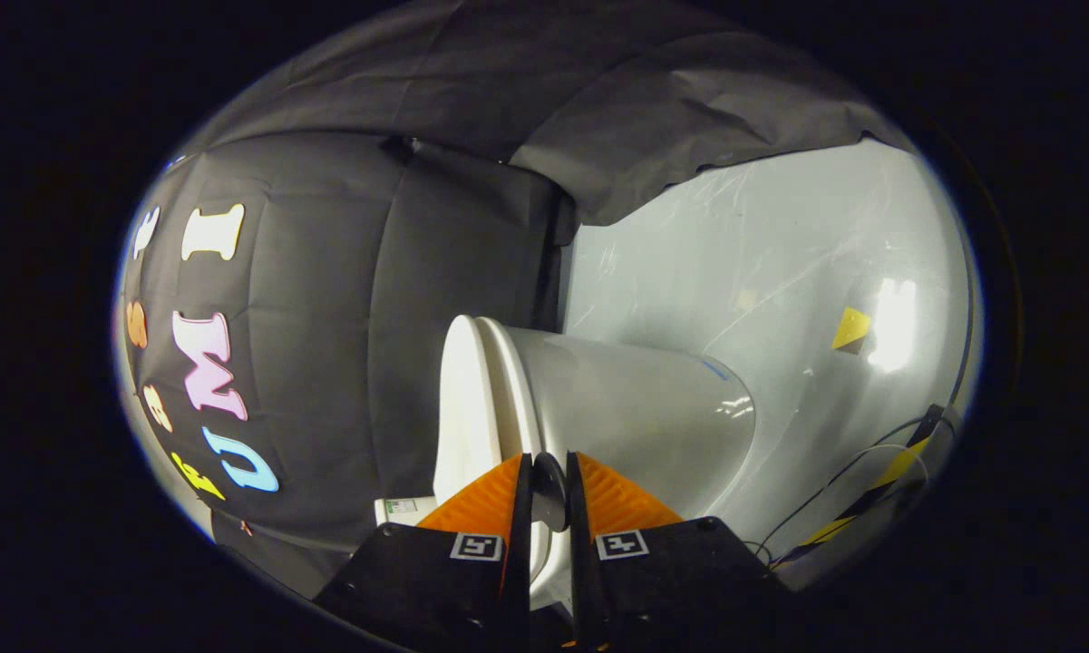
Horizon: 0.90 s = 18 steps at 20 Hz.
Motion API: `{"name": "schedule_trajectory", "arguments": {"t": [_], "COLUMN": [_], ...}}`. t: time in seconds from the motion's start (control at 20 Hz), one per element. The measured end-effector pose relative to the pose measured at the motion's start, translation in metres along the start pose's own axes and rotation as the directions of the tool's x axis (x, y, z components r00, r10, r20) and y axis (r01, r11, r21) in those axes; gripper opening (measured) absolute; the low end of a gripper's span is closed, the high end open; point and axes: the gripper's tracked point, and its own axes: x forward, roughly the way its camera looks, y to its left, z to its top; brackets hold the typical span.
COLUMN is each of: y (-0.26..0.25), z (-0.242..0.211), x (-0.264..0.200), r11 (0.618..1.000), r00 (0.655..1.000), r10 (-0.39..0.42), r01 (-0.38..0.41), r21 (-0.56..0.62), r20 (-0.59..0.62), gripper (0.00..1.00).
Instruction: Open the toilet lid.
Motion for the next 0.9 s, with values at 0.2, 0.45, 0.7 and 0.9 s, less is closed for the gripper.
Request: {"name": "schedule_trajectory", "arguments": {"t": [0.2, 0.45, 0.7, 0.9], "y": [0.007, 0.002, 0.009, 0.048], "z": [0.005, 0.005, 0.002, -0.003], "x": [-0.012, -0.017, -0.028, -0.041], "r11": [0.997, 0.992, 0.998, 0.988], "r00": [0.998, 0.997, 0.997, 0.992], "r10": [0.06, 0.076, 0.039, -0.039], "r01": [-0.061, -0.078, -0.043, 0.056], "r21": [0.057, 0.095, 0.056, -0.143], "r20": [0.016, 0.02, 0.069, 0.121], "gripper": [0.05, 0.05, 0.05, 0.05]}}
